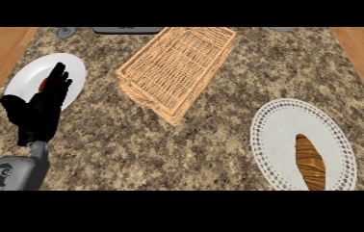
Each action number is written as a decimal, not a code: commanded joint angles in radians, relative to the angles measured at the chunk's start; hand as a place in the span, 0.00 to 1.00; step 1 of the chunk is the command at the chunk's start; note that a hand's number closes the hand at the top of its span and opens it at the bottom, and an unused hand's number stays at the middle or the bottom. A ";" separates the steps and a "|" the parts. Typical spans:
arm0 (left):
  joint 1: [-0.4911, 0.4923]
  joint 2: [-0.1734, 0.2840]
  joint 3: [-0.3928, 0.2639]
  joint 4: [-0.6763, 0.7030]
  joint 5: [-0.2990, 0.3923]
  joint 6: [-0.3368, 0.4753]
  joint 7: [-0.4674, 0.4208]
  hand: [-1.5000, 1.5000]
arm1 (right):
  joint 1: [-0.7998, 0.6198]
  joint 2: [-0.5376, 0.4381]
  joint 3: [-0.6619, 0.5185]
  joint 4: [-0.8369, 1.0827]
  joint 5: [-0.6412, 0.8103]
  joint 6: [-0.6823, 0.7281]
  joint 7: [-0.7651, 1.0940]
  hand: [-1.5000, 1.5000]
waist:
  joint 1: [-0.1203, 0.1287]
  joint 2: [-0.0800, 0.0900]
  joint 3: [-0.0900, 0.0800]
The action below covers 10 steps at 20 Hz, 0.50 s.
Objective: Pick the croissant from the placemat and place it in the basket
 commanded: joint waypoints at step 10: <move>0.026 -0.069 0.061 -0.054 -0.098 -0.030 0.042 0.50 | -0.086 0.201 0.051 0.122 0.265 -0.092 -0.142 0.00 | 0.001 0.000 0.000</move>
